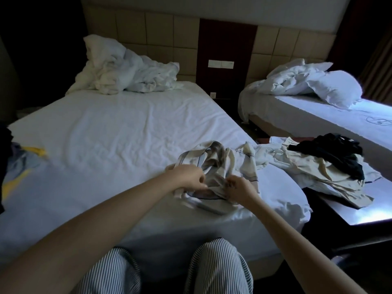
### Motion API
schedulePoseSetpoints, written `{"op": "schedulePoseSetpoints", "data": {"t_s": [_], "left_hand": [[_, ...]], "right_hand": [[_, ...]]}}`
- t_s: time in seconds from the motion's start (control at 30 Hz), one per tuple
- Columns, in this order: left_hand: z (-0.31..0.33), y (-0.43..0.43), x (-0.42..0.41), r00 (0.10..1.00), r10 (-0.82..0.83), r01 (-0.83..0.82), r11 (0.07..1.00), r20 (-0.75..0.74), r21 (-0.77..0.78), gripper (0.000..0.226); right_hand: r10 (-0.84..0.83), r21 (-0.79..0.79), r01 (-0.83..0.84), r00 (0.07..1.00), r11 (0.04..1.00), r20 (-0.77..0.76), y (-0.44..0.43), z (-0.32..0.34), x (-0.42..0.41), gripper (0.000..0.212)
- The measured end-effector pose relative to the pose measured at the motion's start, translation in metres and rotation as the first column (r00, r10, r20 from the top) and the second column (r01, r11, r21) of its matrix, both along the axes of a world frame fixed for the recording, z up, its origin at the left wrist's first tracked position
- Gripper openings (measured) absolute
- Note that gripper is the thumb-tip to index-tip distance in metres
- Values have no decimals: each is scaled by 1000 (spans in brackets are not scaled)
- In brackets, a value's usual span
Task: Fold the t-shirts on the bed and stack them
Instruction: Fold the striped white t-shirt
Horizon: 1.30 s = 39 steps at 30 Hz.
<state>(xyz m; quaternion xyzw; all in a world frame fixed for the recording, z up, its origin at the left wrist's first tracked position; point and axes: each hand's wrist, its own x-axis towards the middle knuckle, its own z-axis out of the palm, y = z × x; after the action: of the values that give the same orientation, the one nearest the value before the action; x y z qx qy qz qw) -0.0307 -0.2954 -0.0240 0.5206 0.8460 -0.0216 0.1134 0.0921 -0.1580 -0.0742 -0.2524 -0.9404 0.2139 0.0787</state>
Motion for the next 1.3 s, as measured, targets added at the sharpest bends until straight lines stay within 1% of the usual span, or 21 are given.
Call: {"op": "schedulePoseSetpoints", "data": {"t_s": [0.07,0.1,0.17,0.23,0.3,0.37,0.43,0.5,0.57,0.63,0.67,0.73,0.8,0.83,0.87,0.93,1.0,1.07,1.17,1.23,1.3], "left_hand": [[-6,9,-7,986,-18,64,960,-168,272,42],[-8,14,-9,978,-34,99,945,-208,311,59],[-10,29,-7,971,-68,120,969,-231,215,87],[-13,42,3,960,-139,159,985,-242,66,75],[-11,47,20,942,-245,252,968,-231,2,40],[-12,49,42,932,-313,322,946,-181,24,27],[-19,46,66,943,-333,333,943,13,12,30],[-26,39,80,930,-298,321,944,215,-77,30],[-29,34,79,892,-269,341,928,364,-150,27],[-25,34,68,842,-274,344,936,465,-71,28],[-23,35,61,828,-272,295,955,490,32,29],[-18,41,45,839,-241,89,945,488,315,24],[-16,51,24,889,-134,-154,814,437,561,19],[-15,57,12,906,-62,-233,752,418,617,20],[-16,61,2,918,13,-275,741,396,613,26],[-24,73,-12,937,132,-270,862,322,430,50],[-38,83,-14,924,137,-227,947,356,226,69],[-52,91,-11,861,71,-202,956,504,211,58],[-47,83,-14,699,-37,-312,883,714,351,44],[-24,63,-26,712,-94,-411,747,696,522,23],[9,33,-44,780,-58,-461,620,623,635,28]], "right_hand": [[240,-92,-233,968,968,74,-1,8,18,17],[348,-113,-332,918,937,191,0,12,27,17],[482,-225,-426,776,876,407,2,17,44,21],[554,-391,-399,677,829,483,6,19,58,26],[585,-509,-334,649,793,486,11,26,68,28],[519,-572,-253,772,780,367,19,33,72,24],[240,-472,-170,966,865,92,31,32,61,21],[-116,-337,39,970,941,-213,44,20,42,10],[-335,-341,259,924,904,-187,45,2,24,44],[-426,-326,387,903,863,-57,42,-15,13,81],[-457,-322,417,888,850,-54,41,-20,10,86],[-447,-436,335,876,835,-183,42,-20,9,57],[-389,-630,129,873,766,-294,37,-21,17,22],[-382,-702,55,867,711,-320,35,-24,23,21],[-382,-748,8,864,664,-329,32,-27,31,23],[-411,-771,37,862,636,-298,24,-31,49,21],[-404,-721,112,881,684,-247,20,-36,64,18],[-372,-628,159,901,762,-224,19,-34,74,30],[-389,-575,207,896,791,-213,18,-24,74,41],[-413,-564,224,881,794,-232,11,-14,63,39],[-407,-566,174,857,806,-316,-3,-1,45,38]]}}
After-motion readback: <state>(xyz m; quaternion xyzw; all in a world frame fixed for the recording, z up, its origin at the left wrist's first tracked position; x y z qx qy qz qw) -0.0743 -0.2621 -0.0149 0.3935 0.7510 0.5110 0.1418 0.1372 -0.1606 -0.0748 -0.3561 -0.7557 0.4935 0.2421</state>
